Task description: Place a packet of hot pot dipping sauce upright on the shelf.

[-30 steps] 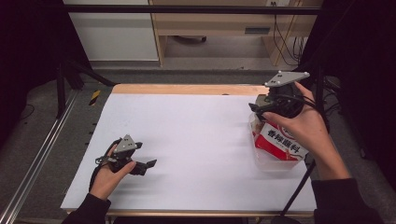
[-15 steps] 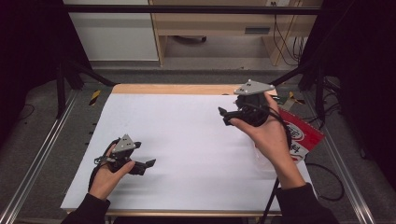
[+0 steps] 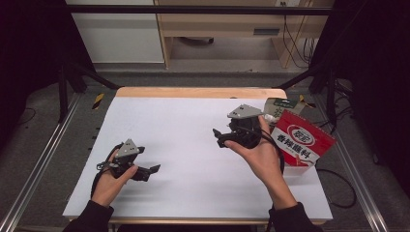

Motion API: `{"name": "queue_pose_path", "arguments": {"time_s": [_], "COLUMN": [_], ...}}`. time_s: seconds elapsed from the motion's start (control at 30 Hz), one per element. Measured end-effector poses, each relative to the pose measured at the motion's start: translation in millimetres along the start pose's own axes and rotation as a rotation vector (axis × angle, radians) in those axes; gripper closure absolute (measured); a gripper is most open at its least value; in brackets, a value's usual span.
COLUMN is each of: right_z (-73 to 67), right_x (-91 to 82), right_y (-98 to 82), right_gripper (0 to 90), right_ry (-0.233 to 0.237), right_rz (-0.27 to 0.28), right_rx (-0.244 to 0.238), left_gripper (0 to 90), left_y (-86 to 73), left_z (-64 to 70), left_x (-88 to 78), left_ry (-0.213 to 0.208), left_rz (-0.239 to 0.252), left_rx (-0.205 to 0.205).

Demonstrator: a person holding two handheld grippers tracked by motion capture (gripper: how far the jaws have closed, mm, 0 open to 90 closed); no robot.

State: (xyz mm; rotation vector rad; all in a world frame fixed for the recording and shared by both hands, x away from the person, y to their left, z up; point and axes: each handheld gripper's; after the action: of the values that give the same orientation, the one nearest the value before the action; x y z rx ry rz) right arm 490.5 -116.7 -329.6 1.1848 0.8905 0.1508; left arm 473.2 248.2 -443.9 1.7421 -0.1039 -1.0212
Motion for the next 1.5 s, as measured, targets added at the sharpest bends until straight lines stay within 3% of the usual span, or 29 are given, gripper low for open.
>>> {"name": "queue_pose_path", "arguments": {"time_s": [0.33, 0.67, 0.97, 1.27, 1.37, 1.5], "right_z": [-12.0, -20.4, -18.6, -14.9, -16.2, -17.3], "right_x": [12.5, 27.1, 38.3, 54.7, 61.1, 68.2], "right_y": [-19.2, -43.1, -58.7, -76.5, -82.1, -92.3], "right_gripper": [10.2, 10.2, 8.9, 7.9, 8.1, 8.4], "right_ry": [-0.006, -0.008, -0.022, -0.059, -0.071, -0.065], "right_rz": [-0.007, -0.055, -0.086, -0.105, -0.121, -0.141], "right_rx": [0.024, 0.053, 0.081, 0.152, 0.153, 0.181], "left_gripper": [5.7, 5.7, 5.7, 5.7, 5.7, 5.7], "left_y": [-0.6, -0.8, -1.1, -2.1, -2.6, -2.9], "left_z": [-0.6, -1.1, -1.2, -3.4, -5.2, -6.1], "left_x": [0.3, 0.2, 0.5, 0.3, -0.1, 0.0], "left_ry": [0.007, 0.009, 0.012, 0.022, 0.027, 0.033], "left_rz": [-0.002, -0.002, -0.003, -0.007, -0.004, -0.006], "left_rx": [-0.002, -0.001, 0.000, -0.008, -0.014, -0.021]}}
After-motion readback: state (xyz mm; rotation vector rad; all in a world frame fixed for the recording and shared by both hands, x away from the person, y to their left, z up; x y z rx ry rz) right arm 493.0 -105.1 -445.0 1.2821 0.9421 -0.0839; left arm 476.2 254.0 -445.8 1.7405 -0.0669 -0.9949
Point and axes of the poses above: each handheld gripper's, and its own axes: x roughly forward along the jaws, y roughly out of its top, z roughly to its right, and after that the axes turned 7 degrees about y, right-handed
